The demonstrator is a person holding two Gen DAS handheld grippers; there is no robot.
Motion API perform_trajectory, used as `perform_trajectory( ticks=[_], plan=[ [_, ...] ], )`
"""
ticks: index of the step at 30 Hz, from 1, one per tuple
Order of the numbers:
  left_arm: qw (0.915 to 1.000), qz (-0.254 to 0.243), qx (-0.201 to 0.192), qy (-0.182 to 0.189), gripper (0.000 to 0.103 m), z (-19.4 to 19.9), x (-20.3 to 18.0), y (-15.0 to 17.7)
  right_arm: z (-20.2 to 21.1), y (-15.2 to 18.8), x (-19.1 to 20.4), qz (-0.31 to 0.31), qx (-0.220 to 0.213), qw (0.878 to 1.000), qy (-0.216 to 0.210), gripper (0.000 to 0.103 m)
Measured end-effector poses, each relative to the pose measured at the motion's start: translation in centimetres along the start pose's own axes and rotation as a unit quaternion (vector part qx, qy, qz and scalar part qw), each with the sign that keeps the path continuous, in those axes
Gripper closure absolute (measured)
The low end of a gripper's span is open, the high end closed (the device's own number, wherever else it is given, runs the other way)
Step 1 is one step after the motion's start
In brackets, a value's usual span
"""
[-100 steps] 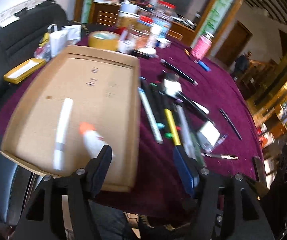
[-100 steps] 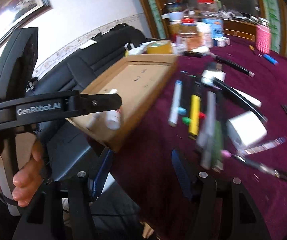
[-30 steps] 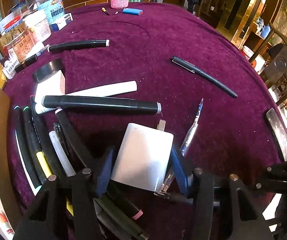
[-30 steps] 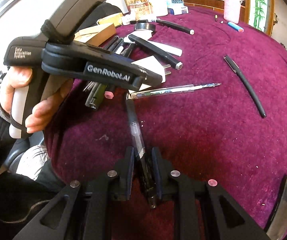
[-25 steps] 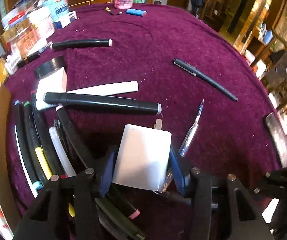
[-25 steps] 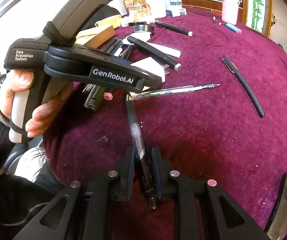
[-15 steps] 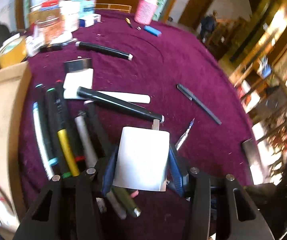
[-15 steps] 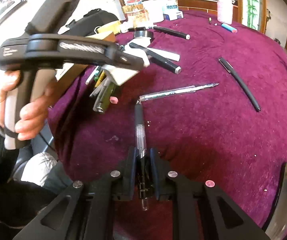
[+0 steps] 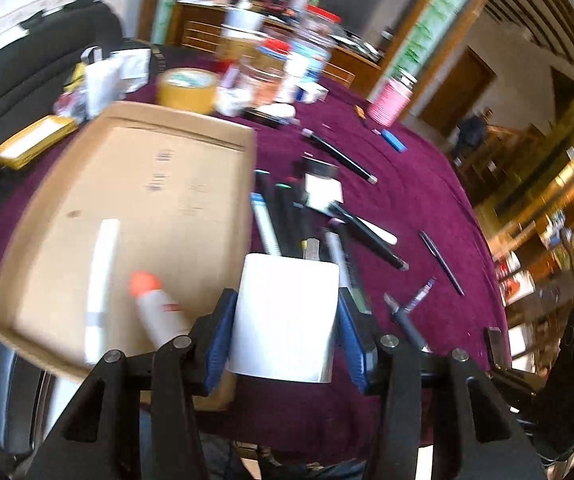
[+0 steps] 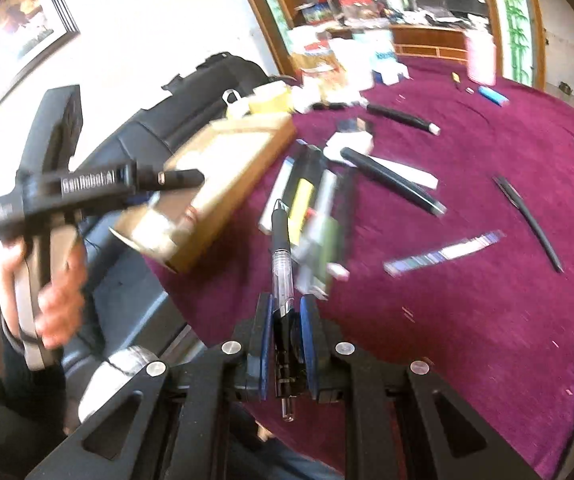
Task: Organize rigid objects
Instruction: 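Carry the adapter and pen into the tray and open both tools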
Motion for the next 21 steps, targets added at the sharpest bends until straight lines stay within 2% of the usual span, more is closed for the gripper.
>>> perform_trajectory(
  ticks=[5,9,16,21],
  plan=[
    [0.9988,0.044,-0.019,-0.011,0.055,2.4,4.8,-0.1,-1.9,-3.9,4.3,0.016,-0.014,0.999,-0.026,0.088],
    [0.9965,0.073,-0.025,-0.033,0.055,3.2,8.5,-0.4,-4.9,-7.2,6.9,0.027,-0.001,0.999,-0.03,0.088],
    [0.992,0.108,-0.004,-0.066,0.055,1.5,13.4,-0.9,-10.7,-11.6,10.0,0.039,0.029,0.999,-0.004,0.088],
    [0.9898,0.117,0.014,-0.08,0.055,-0.2,15.0,-0.9,-13.8,-13.7,10.6,0.038,0.047,0.998,0.01,0.088]
  ],
)
Point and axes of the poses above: each gripper's, at about its wrist camera, not at the fingertips, and z roughly against the way its jaws point, x to its left, y to its underside, the point moved 3 cm from there along -z, roughly the way its jaws point, and after that the axes turned 14 degrees about x, right-handed, at the moved point
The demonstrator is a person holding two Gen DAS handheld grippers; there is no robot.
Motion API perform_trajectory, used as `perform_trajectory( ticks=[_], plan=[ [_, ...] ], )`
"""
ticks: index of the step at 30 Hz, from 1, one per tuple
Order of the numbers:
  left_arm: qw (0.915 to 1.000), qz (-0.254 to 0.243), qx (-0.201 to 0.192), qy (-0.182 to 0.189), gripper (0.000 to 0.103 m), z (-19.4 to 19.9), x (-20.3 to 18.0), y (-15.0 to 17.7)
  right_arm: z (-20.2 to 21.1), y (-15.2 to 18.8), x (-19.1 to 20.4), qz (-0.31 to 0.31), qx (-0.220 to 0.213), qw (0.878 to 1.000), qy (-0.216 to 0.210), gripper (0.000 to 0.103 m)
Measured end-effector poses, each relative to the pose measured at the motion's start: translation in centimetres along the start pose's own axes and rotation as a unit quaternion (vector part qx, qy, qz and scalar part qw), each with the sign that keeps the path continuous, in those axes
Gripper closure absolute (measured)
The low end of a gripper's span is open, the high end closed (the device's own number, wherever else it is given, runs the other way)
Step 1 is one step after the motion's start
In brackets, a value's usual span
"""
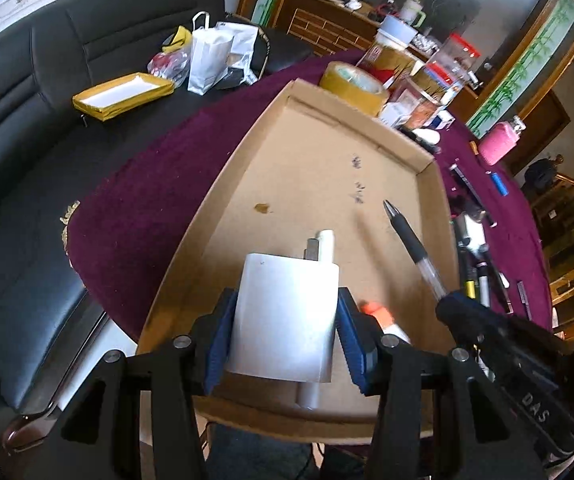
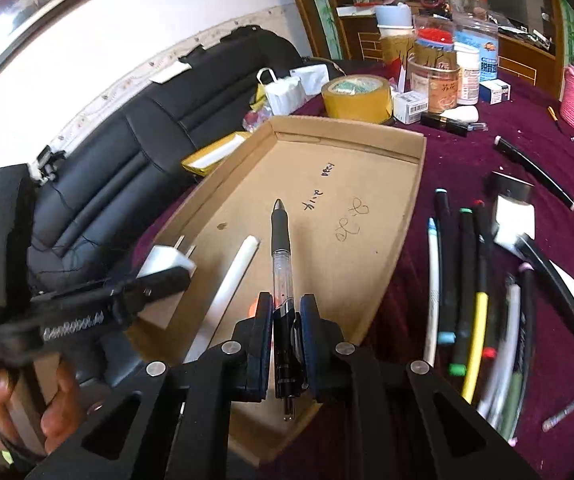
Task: Organize rigid objects
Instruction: 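Carry the adapter and pen into the tray and open both tools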
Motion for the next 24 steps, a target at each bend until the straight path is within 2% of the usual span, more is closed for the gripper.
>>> perform_trajectory(
  ticks=[9,17,24],
  plan=[
    [0.9995,-0.011,0.007,-0.03,0.055,-1.8,0.0,-0.5,-3.2,-2.0,-0.1,-0.001,0.027,0.999,0.027,0.088],
    [0.9967,-0.027,0.006,-0.076,0.055,-2.3,0.1,-0.7,-4.9,-2.4,0.3,0.007,0.044,0.998,0.05,0.088],
    [0.9959,-0.036,0.01,-0.083,0.054,-2.5,-0.2,-0.7,-5.5,-2.2,0.8,0.015,0.047,0.996,0.075,0.087]
  ],
)
Point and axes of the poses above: each gripper's, at about its wrist camera, not at the fingertips, and z roughly against the way its jaws point, x to its left, y to its underside, the point moved 3 cm from there along -z, roughly the way its jaws point, and after that the axes turned 14 degrees about x, right-handed, at the moved point
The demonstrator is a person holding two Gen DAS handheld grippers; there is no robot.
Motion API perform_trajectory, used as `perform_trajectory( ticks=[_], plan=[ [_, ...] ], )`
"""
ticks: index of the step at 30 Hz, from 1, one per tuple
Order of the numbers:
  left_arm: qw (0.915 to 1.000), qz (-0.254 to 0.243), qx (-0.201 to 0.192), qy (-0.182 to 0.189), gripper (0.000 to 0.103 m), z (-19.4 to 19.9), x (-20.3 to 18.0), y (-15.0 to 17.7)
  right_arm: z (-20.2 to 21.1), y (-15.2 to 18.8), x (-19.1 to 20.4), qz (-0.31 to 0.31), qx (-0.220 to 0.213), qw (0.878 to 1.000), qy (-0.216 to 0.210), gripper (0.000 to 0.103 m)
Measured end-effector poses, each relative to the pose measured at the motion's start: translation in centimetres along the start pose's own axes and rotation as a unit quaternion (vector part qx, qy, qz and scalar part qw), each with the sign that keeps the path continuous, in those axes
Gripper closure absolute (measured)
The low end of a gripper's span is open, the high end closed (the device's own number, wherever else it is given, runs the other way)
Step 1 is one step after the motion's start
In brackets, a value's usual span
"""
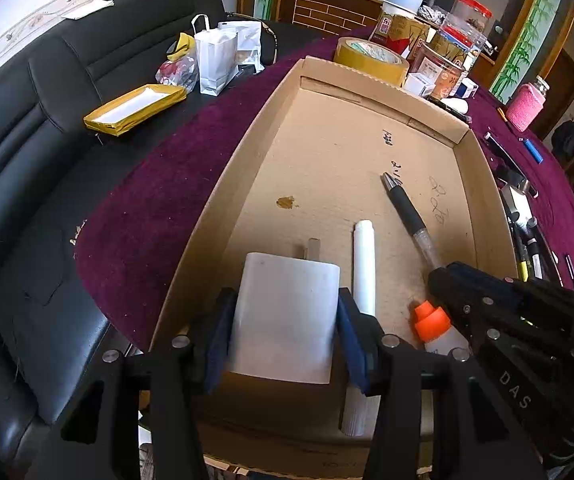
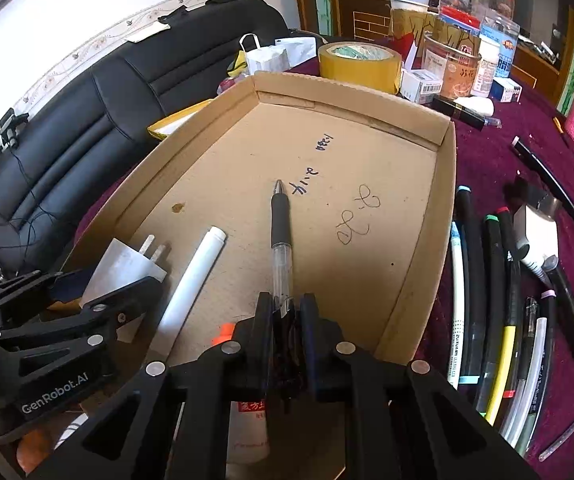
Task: Organize rigid objects
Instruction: 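Carry the adapter and pen into the tray and open both tools, then withdraw both tools and grasp the clear blue-tipped pen with the right tool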
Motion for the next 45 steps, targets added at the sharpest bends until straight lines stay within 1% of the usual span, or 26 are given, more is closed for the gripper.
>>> perform_trajectory(
  ticks=[5,7,9,10,11,12,13,15,17,19,22,24,29,30,33,36,38,40,42,43,44,45],
  plan=[
    [1.0,0.003,0.002,0.002,0.054,-0.1,-0.1,-0.1,0.0,-0.1,-0.2,-0.002,0.0,1.0,-0.002,0.086],
    [1.0,0.0,0.0,-0.003,0.054,-0.1,-0.2,-0.1,0.0,0.0,-0.3,-0.004,0.0,1.0,-0.005,0.086],
    [1.0,0.0,0.0,-0.008,0.05,-0.1,-0.2,-0.1,0.0,0.0,-0.5,-0.005,0.0,1.0,-0.009,0.086],
    [1.0,0.004,-0.001,-0.008,0.044,0.0,-0.1,0.0,0.2,0.1,-0.6,-0.008,0.0,1.0,-0.014,0.085],
    [0.9999,0.007,-0.004,-0.009,0.042,0.2,0.0,0.0,0.4,0.2,-0.6,-0.008,-0.002,1.0,-0.021,0.085],
    [0.9999,0.008,-0.007,-0.008,0.042,0.5,0.0,0.1,0.7,0.4,-0.7,-0.009,-0.005,0.999,-0.032,0.081],
    [0.9999,0.008,-0.01,-0.006,0.04,0.8,0.1,0.2,1.3,0.6,-0.8,-0.011,-0.011,0.999,-0.044,0.075],
    [0.9997,0.013,-0.022,-0.002,0.037,1.5,0.2,0.6,2.6,1.3,-0.8,-0.006,-0.029,0.998,-0.058,0.068],
    [0.9992,0.018,-0.036,-0.004,0.035,2.7,0.0,1.1,4.0,2.2,-1.3,-0.007,-0.051,0.996,-0.071,0.064],
    [0.9985,0.02,-0.05,0.004,0.034,3.8,-0.4,1.4,5.5,3.3,-1.9,-0.015,-0.069,0.993,-0.094,0.057],
    [0.9968,0.014,-0.076,0.021,0.031,5.6,-2.2,1.8,7.2,5.4,-3.6,-0.038,-0.089,0.988,-0.117,0.055],
    [0.9958,0.0,-0.083,0.038,0.029,6.3,-4.1,2.1,8.1,6.8,-5.1,-0.058,-0.096,0.987,-0.118,0.054],
    [0.9927,-0.057,-0.078,0.072,0.029,6.0,-10.0,3.2,9.3,10.9,-10.8,-0.136,-0.108,0.979,-0.11,0.055],
    [0.9926,-0.065,-0.072,0.073,0.029,5.8,-11.0,3.3,9.3,12.1,-12.3,-0.158,-0.107,0.976,-0.101,0.055],
    [0.9902,-0.097,-0.055,0.083,0.029,5.0,-14.2,4.2,9.4,14.2,-16.2,-0.212,-0.106,0.969,-0.066,0.055],
    [0.9868,-0.124,-0.056,0.088,0.029,5.0,-16.7,4.8,9.3,16.0,-20.2,-0.28,-0.093,0.955,-0.037,0.055],
    [0.9855,-0.131,-0.056,0.092,0.029,4.9,-17.5,4.9,9.0,16.7,-22.3,-0.314,-0.083,0.946,-0.022,0.055],
    [0.9849,-0.135,-0.053,0.095,0.029,4.6,-17.9,5.1,8.5,17.0,-23.8,-0.336,-0.075,0.939,-0.018,0.055],
    [0.9844,-0.139,-0.05,0.096,0.029,4.4,-18.2,5.2,7.9,17.0,-24.5,-0.347,-0.062,0.936,-0.005,0.055],
    [0.9843,-0.139,-0.05,0.096,0.029,4.4,-18.1,5.3,7.6,16.8,-24.6,-0.351,-0.059,0.935,-0.005,0.055],
    [0.9847,-0.137,-0.051,0.096,0.029,4.2,-18.0,5.2,7.4,16.5,-24.6,-0.35,-0.055,0.935,0.0,0.055],
    [0.9848,-0.136,-0.05,0.096,0.029,4.1,-17.9,5.1,7.1,16.2,-24.7,-0.353,-0.05,0.934,0.02,0.055]
  ],
)
Point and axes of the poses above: each gripper's, at about its wrist camera, not at the fingertips, and z roughly against the way its jaws point, x to its left, y to its underside, the point moved 3 cm from there along -z, roughly the way its jaws point, and after that the axes turned 14 degrees about x, right-handed, at the moved point
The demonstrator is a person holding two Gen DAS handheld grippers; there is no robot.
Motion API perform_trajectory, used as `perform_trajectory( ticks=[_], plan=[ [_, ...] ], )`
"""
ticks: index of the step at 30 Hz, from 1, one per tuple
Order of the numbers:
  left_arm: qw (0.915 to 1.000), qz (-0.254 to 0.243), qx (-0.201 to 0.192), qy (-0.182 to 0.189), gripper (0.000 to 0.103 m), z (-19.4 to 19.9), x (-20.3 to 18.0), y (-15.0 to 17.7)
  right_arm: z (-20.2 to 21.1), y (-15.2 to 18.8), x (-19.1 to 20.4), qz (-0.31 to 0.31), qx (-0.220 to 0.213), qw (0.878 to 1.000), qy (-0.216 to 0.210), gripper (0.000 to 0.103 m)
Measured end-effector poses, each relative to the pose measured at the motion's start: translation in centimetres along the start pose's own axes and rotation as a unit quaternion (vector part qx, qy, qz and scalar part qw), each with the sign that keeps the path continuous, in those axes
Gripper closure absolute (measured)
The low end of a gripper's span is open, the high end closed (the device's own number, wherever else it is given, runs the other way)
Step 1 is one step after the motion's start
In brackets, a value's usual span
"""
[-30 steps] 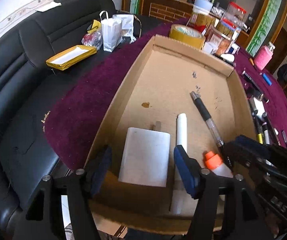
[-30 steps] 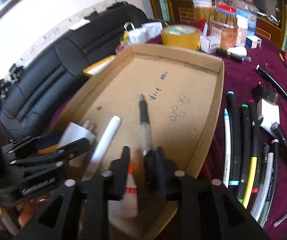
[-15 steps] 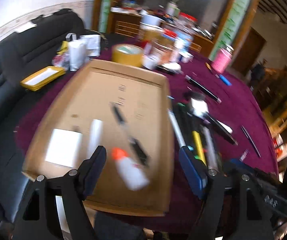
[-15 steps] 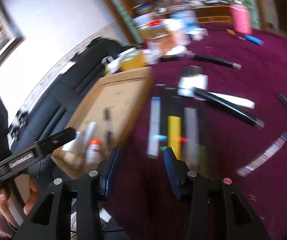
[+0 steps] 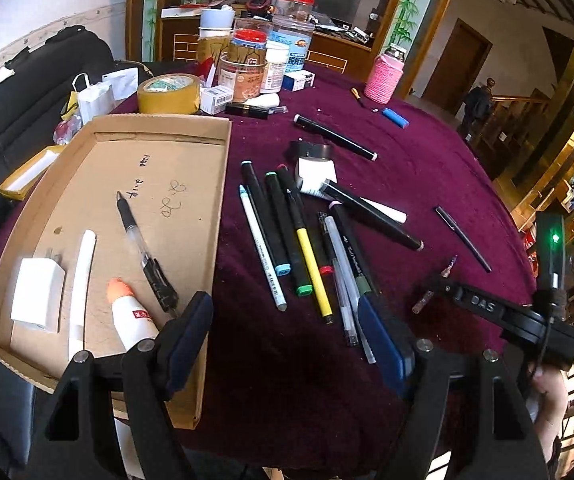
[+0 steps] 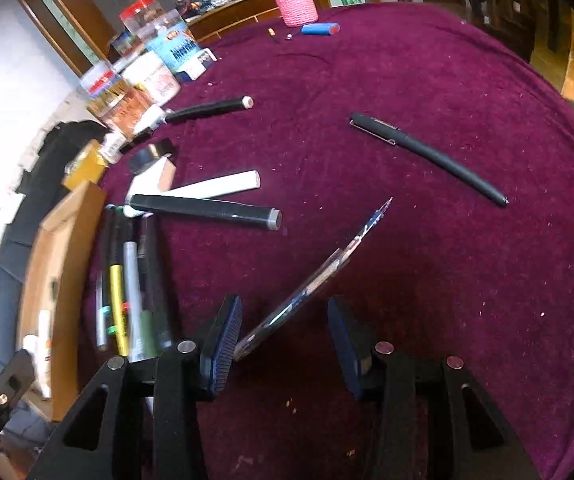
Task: Organize rigid objects
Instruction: 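Withdraw both tools and grasp the clear blue-tipped pen with the right tool, then grasp the thick black marker with the left tool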
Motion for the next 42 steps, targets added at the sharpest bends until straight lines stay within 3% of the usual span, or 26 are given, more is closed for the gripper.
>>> perform_trajectory(
  ticks=[5,8,10,12,21,27,30,33,37,42],
  plan=[
    [1.0,0.004,-0.002,0.001,0.029,0.1,0.6,-0.1,-0.9,-0.9,0.8,0.005,-0.013,0.998,0.06,0.056],
    [1.0,0.0,-0.006,0.002,0.029,0.1,0.7,-0.6,-0.9,-0.7,1.0,0.016,-0.022,0.994,0.107,0.075],
    [1.0,-0.006,-0.003,0.004,0.029,-0.2,0.5,-1.0,-0.7,-0.3,0.8,0.022,-0.027,0.993,0.115,0.089],
    [0.9999,-0.011,0.006,0.012,0.029,-0.7,0.1,-1.5,-0.4,0.1,0.4,0.027,-0.028,0.992,0.12,0.094],
    [0.9966,-0.018,0.048,0.065,0.029,-3.1,-4.7,-4.6,0.5,1.3,-1.5,0.029,-0.033,0.995,0.095,0.095],
    [0.9906,0.025,0.108,0.081,0.029,-7.3,-8.5,-7.2,0.8,1.2,-2.6,0.038,-0.048,0.995,0.084,0.095],
    [0.9903,0.049,0.116,0.058,0.031,-9.4,-9.6,-8.5,0.9,1.3,-2.6,0.044,-0.052,0.995,0.076,0.095],
    [0.9881,0.067,0.131,0.045,0.042,-11.1,-10.2,-9.3,0.9,1.4,-2.8,0.048,-0.055,0.995,0.069,0.095],
    [0.9892,0.065,0.131,0.007,0.045,-12.2,-11.5,-9.7,0.9,1.5,-2.9,0.053,-0.063,0.995,0.061,0.094],
    [0.9869,0.065,0.147,-0.016,0.048,-13.9,-11.8,-10.2,1.0,1.6,-3.1,0.053,-0.066,0.995,0.051,0.094]
  ],
)
Point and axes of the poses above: each gripper's, at about its wrist camera, not at the fingertips, and z roughly against the way its jaws point, x to its left, y to its underside, the point moved 3 cm from there along -z, roughly the way its jaws point, and after that the axes turned 14 degrees about x, right-handed, at the moved point
